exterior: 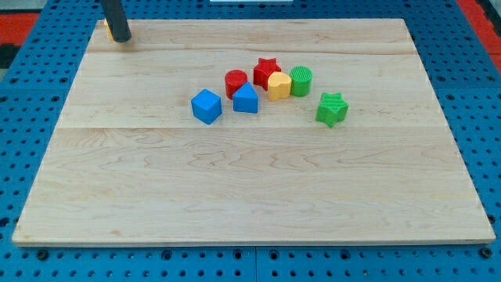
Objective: Push the yellow hexagon to the top left
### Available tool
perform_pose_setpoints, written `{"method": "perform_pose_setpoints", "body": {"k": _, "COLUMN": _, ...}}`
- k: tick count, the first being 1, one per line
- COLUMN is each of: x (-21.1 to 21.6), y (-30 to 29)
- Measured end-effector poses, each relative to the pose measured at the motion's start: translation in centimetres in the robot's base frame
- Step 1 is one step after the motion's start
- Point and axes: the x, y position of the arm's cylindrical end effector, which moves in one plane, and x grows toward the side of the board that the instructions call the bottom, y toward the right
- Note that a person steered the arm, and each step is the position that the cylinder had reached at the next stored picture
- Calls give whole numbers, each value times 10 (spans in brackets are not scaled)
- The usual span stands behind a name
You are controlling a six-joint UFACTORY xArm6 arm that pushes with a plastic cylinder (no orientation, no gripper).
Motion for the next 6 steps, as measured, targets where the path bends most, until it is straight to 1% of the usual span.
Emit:
{"method": "perform_pose_setpoints", "body": {"k": 5, "x": -38, "y": 7}}
{"method": "perform_pose_setpoints", "body": {"k": 6, "x": -40, "y": 3}}
